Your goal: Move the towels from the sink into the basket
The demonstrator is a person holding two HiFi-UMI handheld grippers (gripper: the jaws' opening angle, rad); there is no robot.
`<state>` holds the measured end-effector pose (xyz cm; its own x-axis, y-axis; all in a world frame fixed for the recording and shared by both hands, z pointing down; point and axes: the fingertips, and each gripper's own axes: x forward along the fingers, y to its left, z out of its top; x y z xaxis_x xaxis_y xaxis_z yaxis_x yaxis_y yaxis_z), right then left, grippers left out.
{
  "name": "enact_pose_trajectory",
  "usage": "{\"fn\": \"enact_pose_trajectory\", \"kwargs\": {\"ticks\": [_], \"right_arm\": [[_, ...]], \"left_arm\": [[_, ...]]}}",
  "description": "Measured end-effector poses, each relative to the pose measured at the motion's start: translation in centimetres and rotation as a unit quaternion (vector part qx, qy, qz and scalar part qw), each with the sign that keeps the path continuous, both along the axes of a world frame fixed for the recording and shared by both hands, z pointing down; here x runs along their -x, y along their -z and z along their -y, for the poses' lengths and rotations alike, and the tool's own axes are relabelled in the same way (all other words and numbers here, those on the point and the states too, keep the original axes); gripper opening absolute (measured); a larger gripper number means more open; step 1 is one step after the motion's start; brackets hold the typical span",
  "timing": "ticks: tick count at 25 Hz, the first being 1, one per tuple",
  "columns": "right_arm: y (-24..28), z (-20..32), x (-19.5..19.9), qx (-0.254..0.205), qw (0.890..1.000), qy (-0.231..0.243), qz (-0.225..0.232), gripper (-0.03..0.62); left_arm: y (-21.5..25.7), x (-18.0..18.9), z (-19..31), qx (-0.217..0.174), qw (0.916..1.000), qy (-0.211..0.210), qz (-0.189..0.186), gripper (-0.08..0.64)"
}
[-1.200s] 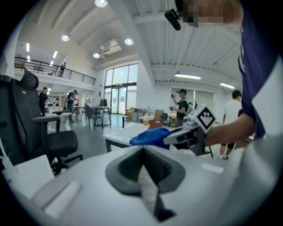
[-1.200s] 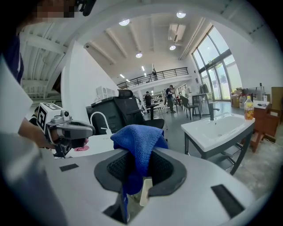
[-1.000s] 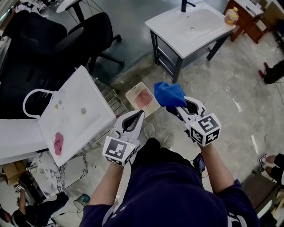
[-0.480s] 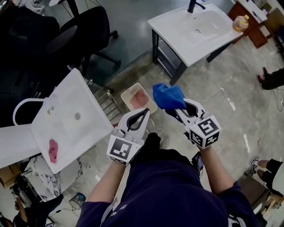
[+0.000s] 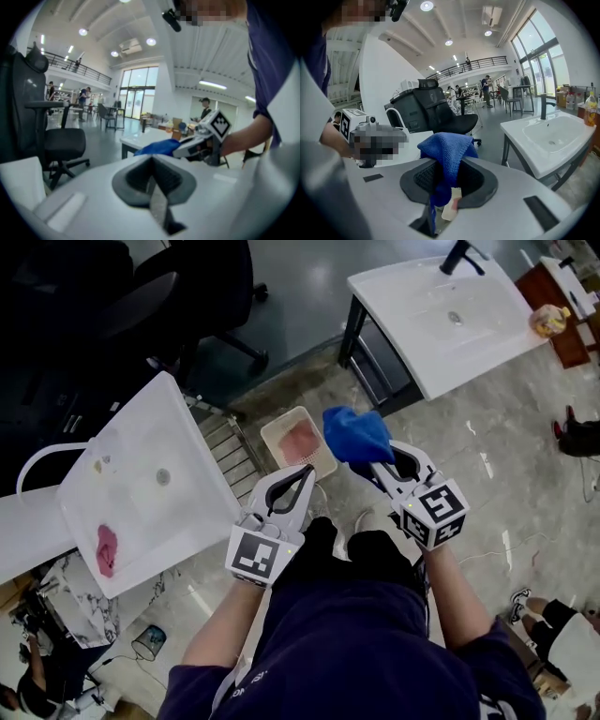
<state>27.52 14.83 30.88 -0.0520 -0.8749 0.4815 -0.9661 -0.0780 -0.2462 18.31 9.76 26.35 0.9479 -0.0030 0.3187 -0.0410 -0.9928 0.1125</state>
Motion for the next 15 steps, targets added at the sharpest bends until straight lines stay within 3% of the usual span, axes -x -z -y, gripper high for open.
{"fn": "enact_pose_trajectory", "kwargs": {"ticks": [4, 8, 12, 15], "right_arm": [[-1.8, 2.1, -0.4, 0.011, 0.999, 0.039, 0.009, 0.087], [-4.1, 4.0, -0.9, 0.020, 0.995, 0.098, 0.024, 0.087], [-7.0, 4.9, -1.0, 0.030, 0.985, 0.166, 0.036, 0.087], [-9.2, 5.0, -1.1, 0.038, 0.975, 0.215, 0.042, 0.087]], "left_arm": [[-1.7, -0.1, 0.6, 0.004, 0.9995, 0.027, 0.017, 0.003], [-3.5, -0.7, 1.6, 0.021, 0.9949, 0.092, 0.034, 0.003], [-5.4, -0.9, 2.1, 0.016, 0.9851, 0.166, 0.044, 0.003], [-7.0, -0.4, 2.0, 0.024, 0.9725, 0.226, 0.051, 0.003]]}}
